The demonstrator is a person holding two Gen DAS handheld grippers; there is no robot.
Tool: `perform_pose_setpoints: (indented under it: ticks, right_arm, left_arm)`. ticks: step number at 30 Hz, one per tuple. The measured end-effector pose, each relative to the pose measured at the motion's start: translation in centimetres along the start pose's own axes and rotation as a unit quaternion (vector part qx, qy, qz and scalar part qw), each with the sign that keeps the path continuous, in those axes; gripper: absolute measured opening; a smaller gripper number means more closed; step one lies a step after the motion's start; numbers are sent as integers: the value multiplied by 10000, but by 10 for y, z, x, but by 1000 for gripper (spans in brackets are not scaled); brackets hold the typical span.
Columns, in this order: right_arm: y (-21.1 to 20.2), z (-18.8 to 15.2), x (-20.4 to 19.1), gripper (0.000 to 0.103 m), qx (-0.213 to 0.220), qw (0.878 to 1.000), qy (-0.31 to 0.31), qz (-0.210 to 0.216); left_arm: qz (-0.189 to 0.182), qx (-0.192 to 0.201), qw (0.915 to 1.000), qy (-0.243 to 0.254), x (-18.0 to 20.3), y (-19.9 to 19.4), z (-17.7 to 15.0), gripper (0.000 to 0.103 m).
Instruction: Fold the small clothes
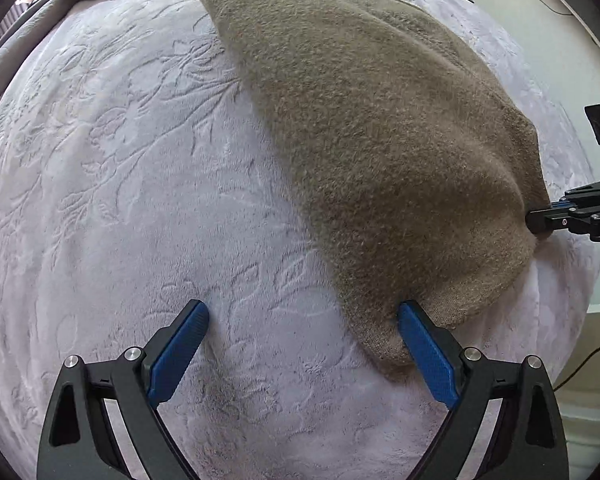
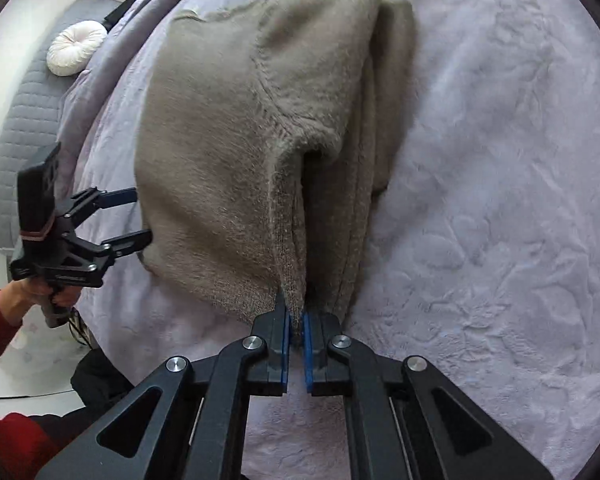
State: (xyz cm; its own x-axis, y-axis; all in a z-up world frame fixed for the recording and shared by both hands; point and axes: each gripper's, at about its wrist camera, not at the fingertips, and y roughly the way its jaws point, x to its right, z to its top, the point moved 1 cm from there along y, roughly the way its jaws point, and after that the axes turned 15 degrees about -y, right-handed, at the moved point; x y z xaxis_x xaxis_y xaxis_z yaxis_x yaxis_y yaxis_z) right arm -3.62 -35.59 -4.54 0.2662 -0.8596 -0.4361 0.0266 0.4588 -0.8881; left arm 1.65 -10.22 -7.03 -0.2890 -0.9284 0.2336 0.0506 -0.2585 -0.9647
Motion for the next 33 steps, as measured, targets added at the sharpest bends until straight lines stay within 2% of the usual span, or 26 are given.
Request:
perform_pose_setpoints:
  ticks: [4, 7, 9, 10, 12, 14, 15, 17, 22, 23, 25, 26, 28, 30, 32, 33]
  right_arm:
    - [-9, -13, -1, 8, 311, 9990, 291, -125]
    - [-31, -28, -8, 13, 658, 9961, 589, 19]
    - [-43, -34, -20, 36, 969, 9922, 658, 418]
    - [-42, -37, -26, 52, 1093, 9879, 775, 778]
    - [-27, -39, -36, 52, 1224, 9746, 1126, 1501]
    - [-5, -37, -53, 52, 1209, 9632, 1329, 2000]
    - [4, -37, -60, 52, 1235, 9612, 1357, 2061]
    - [23, -33, -70, 52, 1321, 9627, 1430, 1882]
    - [53, -17, -73, 51, 1998, 9342, 2121, 2057]
    - [60, -12, -72, 43, 1986, 9320, 2220, 2065]
    - [69, -3, -75, 14, 1825, 9354, 2266, 2010]
    - [68, 1, -75, 14, 1805, 9367, 2190, 2051]
    - [51, 7, -90, 13, 2049, 9397, 1736, 2117]
    - [47, 3, -96, 13, 1932, 9527, 1529, 1778]
    - [64, -8, -85, 13, 1566, 9598, 1819, 1453]
    - [71, -13, -79, 14, 1458, 9585, 1982, 1441]
  left_arm:
    - [151, 40, 9999, 29, -8, -13, -8, 96]
    - [67, 89, 9992, -379, -23, -29, -8, 96]
    - [-28, 126, 9965, -828, -37, -36, -7, 96]
    - [-71, 143, 9942, -1060, -47, -37, -9, 96]
    - [-110, 177, 9887, -1483, -59, -41, -9, 96]
    - [-168, 236, 9850, -1701, -68, -46, -13, 96]
    - [-203, 261, 9838, -1760, -70, -48, -15, 96]
    - [-195, 279, 9838, -1760, -72, -50, -21, 96]
    - [-160, 248, 9830, -1814, -74, -52, -33, 96]
    - [-173, 260, 9826, -1831, -74, -53, -34, 96]
    - [-154, 323, 9822, -1842, -75, -58, -34, 96]
    - [-142, 358, 9823, -1832, -76, -61, -36, 96]
    - [-221, 407, 9825, -1804, -79, -66, -37, 96]
    - [-198, 330, 9833, -1778, -81, -61, -38, 96]
    - [-131, 161, 9836, -1792, -82, -53, -41, 96]
    - [-56, 84, 9838, -1792, -78, -48, -40, 96]
